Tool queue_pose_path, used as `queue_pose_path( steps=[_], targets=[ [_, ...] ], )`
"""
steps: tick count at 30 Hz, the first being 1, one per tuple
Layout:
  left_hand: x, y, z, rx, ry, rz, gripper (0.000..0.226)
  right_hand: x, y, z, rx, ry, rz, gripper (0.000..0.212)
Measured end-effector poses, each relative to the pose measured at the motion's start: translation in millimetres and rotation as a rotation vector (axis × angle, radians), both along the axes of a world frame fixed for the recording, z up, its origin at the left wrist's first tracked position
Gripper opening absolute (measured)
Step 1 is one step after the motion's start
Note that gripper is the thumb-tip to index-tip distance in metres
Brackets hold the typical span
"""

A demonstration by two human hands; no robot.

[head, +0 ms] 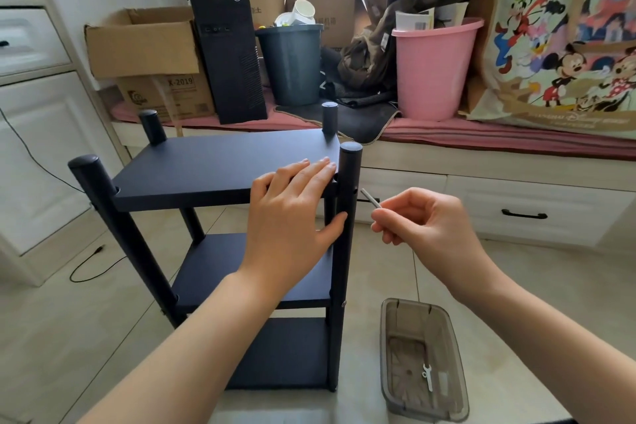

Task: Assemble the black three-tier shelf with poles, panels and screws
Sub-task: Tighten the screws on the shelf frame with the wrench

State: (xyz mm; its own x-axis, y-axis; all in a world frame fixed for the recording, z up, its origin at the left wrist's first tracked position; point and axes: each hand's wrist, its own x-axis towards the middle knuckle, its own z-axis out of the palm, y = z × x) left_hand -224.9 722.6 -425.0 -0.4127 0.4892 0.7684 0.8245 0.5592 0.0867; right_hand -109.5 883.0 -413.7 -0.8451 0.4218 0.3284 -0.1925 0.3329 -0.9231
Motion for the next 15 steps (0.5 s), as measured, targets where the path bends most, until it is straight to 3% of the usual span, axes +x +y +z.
queue_pose_path(
  steps=[7,11,13,15],
  targets=[
    [8.6,-3.2,6.9,-0.025,-0.054,-0.014,0.053,-2.9,-2.1,-0.7,0.036,0.004,0.017,0.003],
    [26.7,-4.7,16.1,0.332,-0.235,-0.161,0.029,-3.8,-0.7,3.2,0.02,0.027,0.009,0.004],
    [36.1,-5.6,18.9,0.5,-0.408,-0.232,0.016,-4.2,-0.4,5.4,0.021,0.031,0.003,0.004],
    [40.4,-4.8,18.1,0.584,-0.627,-0.235,0.021,-5.1,-0.4,6.7,0.027,0.029,-0.005,0.005]
  ],
)
